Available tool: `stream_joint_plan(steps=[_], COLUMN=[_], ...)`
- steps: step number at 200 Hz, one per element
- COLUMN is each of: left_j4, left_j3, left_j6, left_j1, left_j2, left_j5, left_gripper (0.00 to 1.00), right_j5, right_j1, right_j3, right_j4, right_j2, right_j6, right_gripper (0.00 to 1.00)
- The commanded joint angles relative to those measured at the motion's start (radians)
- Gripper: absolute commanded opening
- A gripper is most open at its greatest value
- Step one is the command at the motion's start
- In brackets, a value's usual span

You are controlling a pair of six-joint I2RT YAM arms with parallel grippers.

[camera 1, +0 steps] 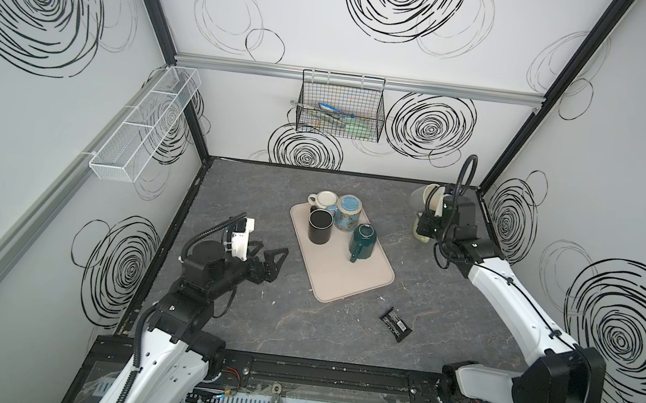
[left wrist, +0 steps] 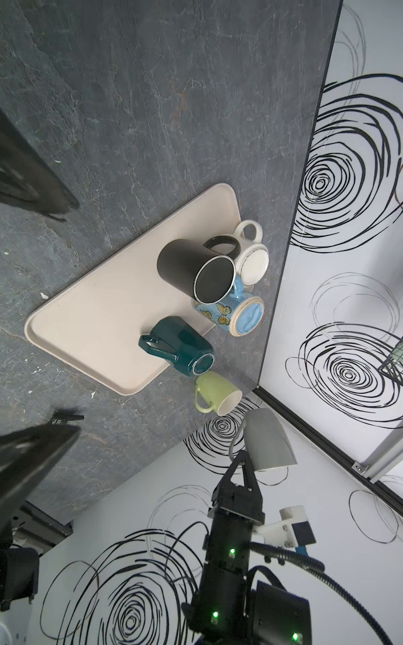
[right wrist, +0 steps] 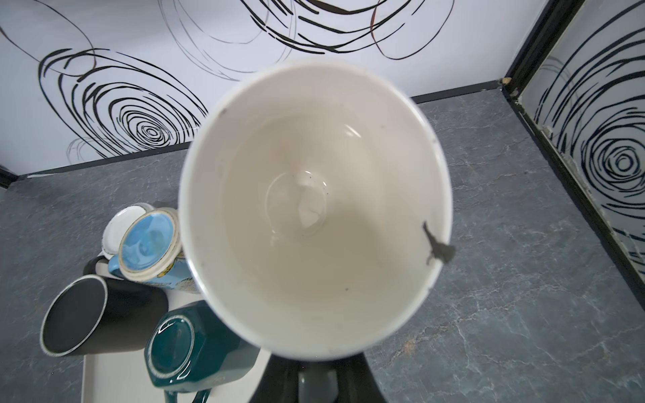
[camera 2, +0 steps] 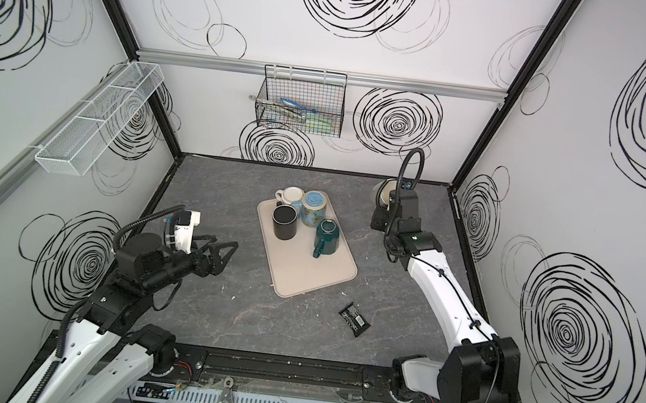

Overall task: Turn the mug right side up
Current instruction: 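Carry the grey mug with the right gripper beside the light green mug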

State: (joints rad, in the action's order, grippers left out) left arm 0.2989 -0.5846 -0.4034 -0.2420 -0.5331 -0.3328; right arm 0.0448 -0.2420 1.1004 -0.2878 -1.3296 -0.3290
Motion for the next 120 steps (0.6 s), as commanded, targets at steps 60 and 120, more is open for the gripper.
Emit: stream_joint_plan(steps=[60, 120], left_j4=[-0.018, -0.020], left_j3=[0.025, 0.026], left_j6=[0.030, 0.032], left_j1=[0.015, 0.010], left_j2=[0.024, 0.037], left_j5=[0.015, 0.002], left_gripper=[0.96, 0.96], right_j5=[-0.011, 0.009], right_j1=[0.010, 0.011], right_j3=[0.150, 0.230], right_j4=[0.043, -0.040], right_j2=[-0.179, -0.289], right_j6=[0.025, 0.015], right_gripper=[0.00, 0.00])
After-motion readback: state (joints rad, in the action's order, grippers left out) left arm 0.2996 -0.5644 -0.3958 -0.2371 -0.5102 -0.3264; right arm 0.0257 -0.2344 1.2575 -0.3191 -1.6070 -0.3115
